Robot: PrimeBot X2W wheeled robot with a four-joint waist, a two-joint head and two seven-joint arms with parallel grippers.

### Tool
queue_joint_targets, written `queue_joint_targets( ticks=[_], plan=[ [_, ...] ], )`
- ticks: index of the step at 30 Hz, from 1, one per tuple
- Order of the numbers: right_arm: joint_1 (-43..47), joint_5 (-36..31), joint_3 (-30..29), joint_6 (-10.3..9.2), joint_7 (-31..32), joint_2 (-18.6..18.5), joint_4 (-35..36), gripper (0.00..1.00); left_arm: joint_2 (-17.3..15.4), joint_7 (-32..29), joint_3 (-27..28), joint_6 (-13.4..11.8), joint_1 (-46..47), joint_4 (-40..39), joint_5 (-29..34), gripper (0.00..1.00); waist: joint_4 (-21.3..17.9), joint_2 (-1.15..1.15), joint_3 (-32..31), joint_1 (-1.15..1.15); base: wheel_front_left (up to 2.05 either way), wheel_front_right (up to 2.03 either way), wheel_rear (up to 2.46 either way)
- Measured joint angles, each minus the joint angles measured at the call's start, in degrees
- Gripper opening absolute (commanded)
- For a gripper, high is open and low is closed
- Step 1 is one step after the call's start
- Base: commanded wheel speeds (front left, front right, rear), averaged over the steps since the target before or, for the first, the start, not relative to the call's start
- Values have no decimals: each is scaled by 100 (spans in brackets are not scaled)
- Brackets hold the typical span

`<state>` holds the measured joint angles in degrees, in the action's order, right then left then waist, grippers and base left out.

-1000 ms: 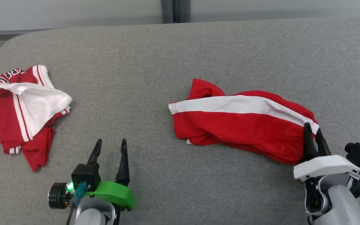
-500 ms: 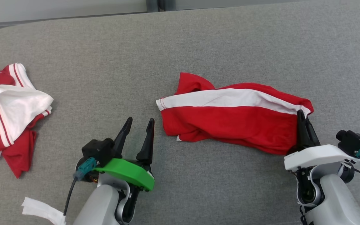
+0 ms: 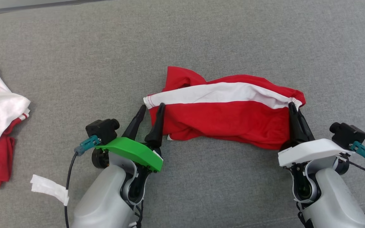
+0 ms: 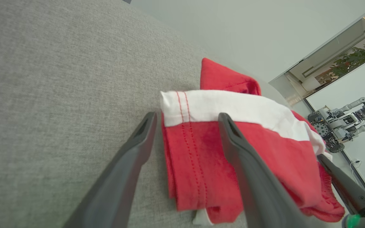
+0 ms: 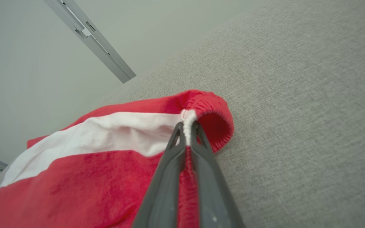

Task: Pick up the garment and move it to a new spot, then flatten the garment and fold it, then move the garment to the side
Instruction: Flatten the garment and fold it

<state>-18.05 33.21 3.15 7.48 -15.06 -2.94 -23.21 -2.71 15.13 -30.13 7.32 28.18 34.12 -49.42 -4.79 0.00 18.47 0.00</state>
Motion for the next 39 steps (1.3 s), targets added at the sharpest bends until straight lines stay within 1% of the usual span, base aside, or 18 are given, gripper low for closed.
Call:
queue_joint_targets(
  ticks=[3,12,13,14,15,16,22,27,31,34,36,39],
  plan=[
    [-13,7,20,0,0,-7,9,0,-2,1,20,1,130,113,60,100,-40,0,38,0,0,0,0],
    [-17,15,27,0,0,-7,-7,0,-2,0,60,4,92,36,167,100,-54,0,-14,0,0,0,0],
    [-17,15,30,0,0,-7,-8,0,-2,0,66,4,86,22,169,89,-50,0,-19,0,0,0,0],
    [-17,15,32,0,0,-7,-8,0,-2,0,73,4,85,10,179,42,-45,0,-23,0,0,0,0],
    [-17,15,38,0,0,-5,-8,0,-2,0,74,4,82,11,200,26,-45,0,-24,0,0,0,0],
    [-17,15,46,0,0,-5,-10,0,-2,0,75,4,74,11,227,0,-46,0,-25,0,0,0,0],
    [-46,42,98,0,0,-4,7,0,-1,0,122,4,60,-29,299,0,-71,0,-59,0,0,0,0],
    [-46,54,83,0,0,-8,145,0,-2,0,243,4,-70,-118,422,0,-60,0,-231,0,0,0,0],
    [-58,105,175,0,0,-59,348,0,-31,0,583,4,-169,-381,583,0,-19,0,-457,0,0,0,0],
    [-162,158,298,0,0,-172,566,0,-144,0,798,5,-175,-660,800,0,25,0,-665,0,0,0,0],
    [-257,193,393,0,0,-265,734,0,-280,0,980,5,-164,-872,1003,0,65,0,-831,0,0,0,0],
    [-405,292,579,0,0,-416,909,0,-475,0,1167,5,-68,-1129,1143,0,133,0,-1069,0,0,0,0]
  ],
)
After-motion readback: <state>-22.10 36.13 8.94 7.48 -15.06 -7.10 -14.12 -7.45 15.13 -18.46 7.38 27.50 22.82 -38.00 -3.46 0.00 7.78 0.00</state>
